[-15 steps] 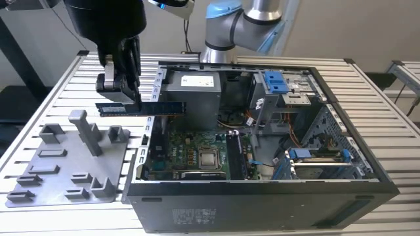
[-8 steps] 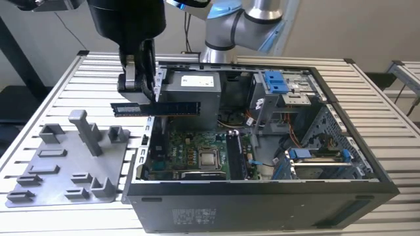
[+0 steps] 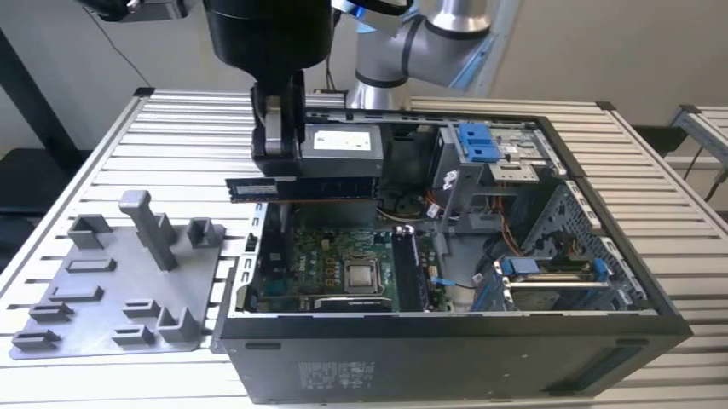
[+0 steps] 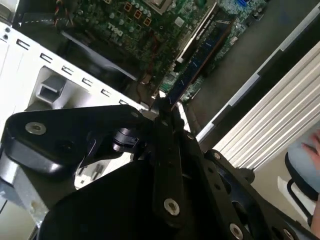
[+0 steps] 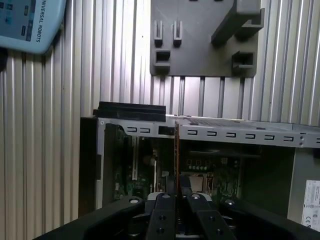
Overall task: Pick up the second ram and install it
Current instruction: 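Pick up the second ram and move it above second insertion slot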
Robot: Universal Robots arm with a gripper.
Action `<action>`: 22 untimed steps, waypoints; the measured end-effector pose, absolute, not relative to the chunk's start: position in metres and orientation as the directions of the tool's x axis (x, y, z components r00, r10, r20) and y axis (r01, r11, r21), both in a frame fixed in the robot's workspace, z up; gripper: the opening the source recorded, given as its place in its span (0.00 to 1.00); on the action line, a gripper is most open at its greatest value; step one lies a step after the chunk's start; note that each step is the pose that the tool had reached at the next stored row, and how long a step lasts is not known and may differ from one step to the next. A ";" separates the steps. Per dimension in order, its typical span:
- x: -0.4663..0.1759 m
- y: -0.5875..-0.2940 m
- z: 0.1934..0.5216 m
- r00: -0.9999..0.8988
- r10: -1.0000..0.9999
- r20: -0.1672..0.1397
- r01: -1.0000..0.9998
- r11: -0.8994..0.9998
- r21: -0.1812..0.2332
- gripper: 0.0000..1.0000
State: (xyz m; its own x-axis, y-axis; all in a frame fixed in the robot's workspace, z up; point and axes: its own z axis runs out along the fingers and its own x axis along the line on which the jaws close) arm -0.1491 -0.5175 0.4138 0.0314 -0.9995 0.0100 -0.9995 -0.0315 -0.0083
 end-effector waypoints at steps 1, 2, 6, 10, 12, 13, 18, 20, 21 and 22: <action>-0.146 -0.517 0.414 0.031 -0.999 0.010 -0.999 -0.031 -0.008 0.14; -0.142 -0.518 0.414 0.031 -0.999 0.010 -0.999 -0.031 -0.008 0.14; -0.129 -0.517 0.414 0.031 -0.999 0.010 -0.999 -0.031 -0.008 0.14; -0.114 -0.517 0.414 0.031 -0.999 0.011 -0.999 -0.032 -0.008 0.14; -0.105 -0.518 0.414 0.031 -0.999 0.011 -0.999 -0.031 -0.008 0.14; -0.101 -0.517 0.414 0.031 -0.999 0.011 -0.999 -0.031 -0.008 0.14; -0.080 -0.518 0.414 0.031 -0.999 0.011 -0.999 -0.032 -0.008 0.14; -0.072 -0.518 0.414 0.031 -0.999 0.011 -0.999 -0.032 -0.008 0.14; -0.068 -0.517 0.414 0.031 -0.999 0.011 -0.999 -0.031 -0.008 0.14; -0.064 -0.518 0.414 0.031 -0.999 0.011 -0.999 -0.031 -0.008 0.14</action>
